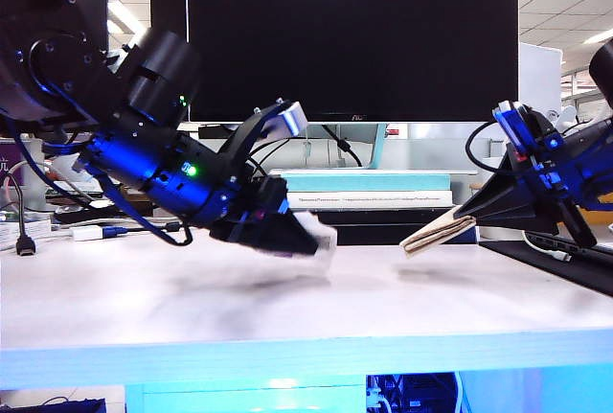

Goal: Pick up a packet of tissues from the table with the left hand, then take a tissue from it with the right hand.

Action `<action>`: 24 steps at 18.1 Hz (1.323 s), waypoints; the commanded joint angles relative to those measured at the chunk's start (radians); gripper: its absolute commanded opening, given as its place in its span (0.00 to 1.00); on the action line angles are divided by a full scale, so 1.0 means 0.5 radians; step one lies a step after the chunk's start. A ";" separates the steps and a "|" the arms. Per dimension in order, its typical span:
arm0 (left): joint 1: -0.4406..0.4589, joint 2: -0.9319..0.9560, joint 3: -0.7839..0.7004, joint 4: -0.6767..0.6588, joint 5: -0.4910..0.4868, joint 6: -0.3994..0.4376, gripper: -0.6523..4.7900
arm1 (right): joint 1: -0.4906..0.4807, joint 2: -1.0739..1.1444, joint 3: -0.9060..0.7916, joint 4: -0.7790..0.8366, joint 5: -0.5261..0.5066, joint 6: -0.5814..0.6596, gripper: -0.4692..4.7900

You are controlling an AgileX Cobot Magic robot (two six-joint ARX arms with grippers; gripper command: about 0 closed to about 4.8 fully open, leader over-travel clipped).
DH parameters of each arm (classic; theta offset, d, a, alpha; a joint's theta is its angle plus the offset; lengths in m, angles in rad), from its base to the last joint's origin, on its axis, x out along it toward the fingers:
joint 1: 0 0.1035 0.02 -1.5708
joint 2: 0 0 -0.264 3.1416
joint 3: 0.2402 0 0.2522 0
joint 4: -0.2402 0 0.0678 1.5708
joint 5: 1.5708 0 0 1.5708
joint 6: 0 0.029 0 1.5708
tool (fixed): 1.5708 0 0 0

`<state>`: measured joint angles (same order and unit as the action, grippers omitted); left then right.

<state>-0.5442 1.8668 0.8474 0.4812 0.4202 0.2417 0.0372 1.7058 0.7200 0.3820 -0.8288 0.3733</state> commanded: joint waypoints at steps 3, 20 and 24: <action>0.006 -0.009 0.006 0.103 -0.071 -0.242 1.00 | 0.000 -0.005 0.008 0.079 0.056 -0.050 0.81; 0.389 -1.287 -0.288 -0.341 -0.498 -0.133 1.00 | -0.011 -1.153 0.008 -0.104 0.575 -0.113 0.76; 0.552 -1.871 -0.520 -0.402 -0.496 -0.105 0.88 | 0.002 -1.564 0.008 -0.439 1.025 -0.359 0.26</action>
<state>-0.2832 0.9802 0.6121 0.2920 0.1684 0.1841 0.0330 0.9565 0.7197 0.1837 -0.3702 0.2382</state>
